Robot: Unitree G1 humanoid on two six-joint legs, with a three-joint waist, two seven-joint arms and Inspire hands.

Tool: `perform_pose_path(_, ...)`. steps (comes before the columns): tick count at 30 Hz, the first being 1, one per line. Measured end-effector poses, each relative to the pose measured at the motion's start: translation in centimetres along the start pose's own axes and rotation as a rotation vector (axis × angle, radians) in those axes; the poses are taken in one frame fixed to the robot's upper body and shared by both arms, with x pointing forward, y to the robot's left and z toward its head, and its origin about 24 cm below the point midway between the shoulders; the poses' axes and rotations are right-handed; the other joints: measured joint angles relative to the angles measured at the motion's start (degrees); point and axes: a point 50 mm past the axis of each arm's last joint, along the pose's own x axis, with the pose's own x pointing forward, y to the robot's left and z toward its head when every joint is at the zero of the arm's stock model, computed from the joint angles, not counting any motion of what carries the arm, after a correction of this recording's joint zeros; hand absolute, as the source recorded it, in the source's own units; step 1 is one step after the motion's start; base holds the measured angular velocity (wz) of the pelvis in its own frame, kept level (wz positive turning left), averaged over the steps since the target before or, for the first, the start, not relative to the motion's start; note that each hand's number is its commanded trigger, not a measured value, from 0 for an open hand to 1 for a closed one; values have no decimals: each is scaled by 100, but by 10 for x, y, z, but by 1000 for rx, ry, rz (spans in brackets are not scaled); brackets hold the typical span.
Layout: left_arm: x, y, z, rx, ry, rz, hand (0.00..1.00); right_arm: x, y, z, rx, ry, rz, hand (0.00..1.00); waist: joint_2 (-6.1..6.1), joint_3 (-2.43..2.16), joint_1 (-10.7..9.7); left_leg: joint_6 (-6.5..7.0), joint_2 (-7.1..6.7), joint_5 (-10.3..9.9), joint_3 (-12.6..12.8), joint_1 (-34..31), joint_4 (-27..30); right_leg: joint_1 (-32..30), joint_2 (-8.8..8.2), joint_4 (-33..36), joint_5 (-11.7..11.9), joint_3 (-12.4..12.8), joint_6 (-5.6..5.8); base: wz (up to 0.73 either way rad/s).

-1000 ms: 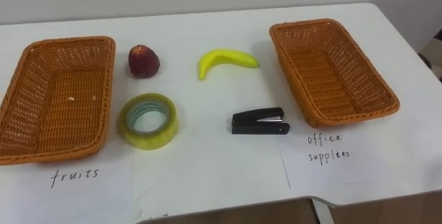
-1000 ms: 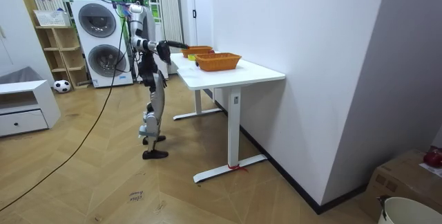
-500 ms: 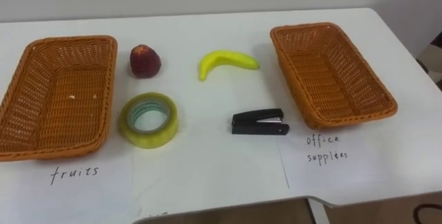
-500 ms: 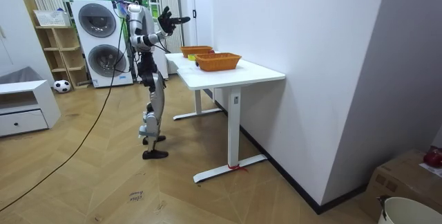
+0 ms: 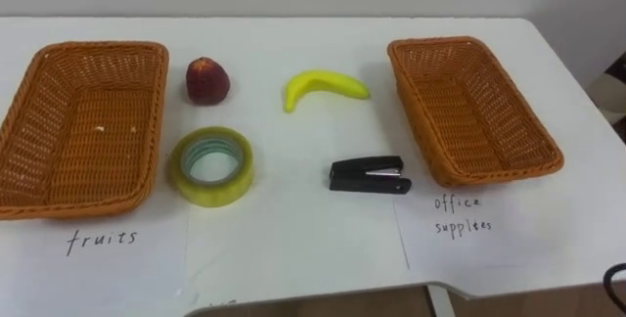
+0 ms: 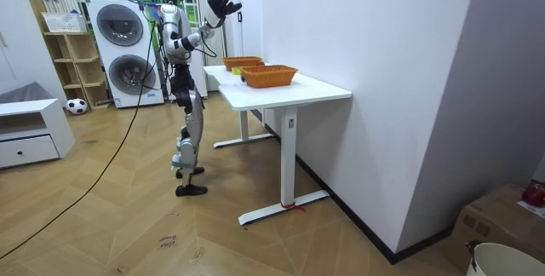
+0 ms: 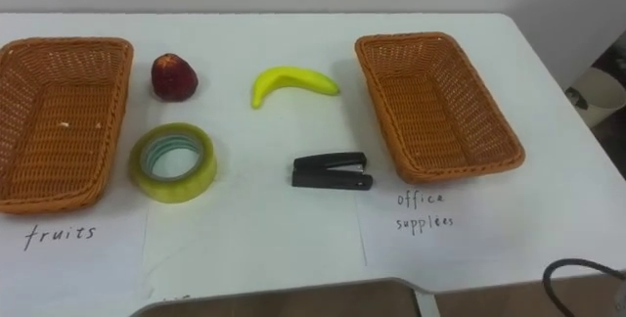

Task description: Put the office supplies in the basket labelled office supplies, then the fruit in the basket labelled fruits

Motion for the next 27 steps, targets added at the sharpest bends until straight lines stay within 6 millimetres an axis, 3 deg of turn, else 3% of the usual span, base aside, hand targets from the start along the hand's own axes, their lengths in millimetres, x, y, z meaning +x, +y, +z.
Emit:
perform_pose_path(9, 1, 0, 4, 22, 1, 1, 0, -4, 36, 21, -17, -114, 250, 0, -10, 11, 41, 0, 5, 1, 6, 0, 3, 8, 0, 5, 6, -4, -6, 0)
perform_pose_path(16, 2, 2, 4, 29, -4, 10, 0, -5, 45, 22, -15, -111, 356, 0, -52, 30, 166, 0, 10, 1, 12, -2, 3, 10, 0, 4, 8, -8, -7, 0)
perform_pose_path(23, 1, 3, 3, 34, -6, 27, 0, -16, 65, 19, 1, -92, 521, 0, -90, 53, 185, 0, 18, 1, 12, 83, 2, 104, -2, -6, 8, -84, -7, 0)
perform_pose_path(27, 2, 4, 3, 36, -8, 28, 0, -21, 71, 18, -63, -120, 612, 0, -106, 59, 214, 0, 17, 1, -6, 44, 3, 103, -6, -4, 8, -106, -7, 3)
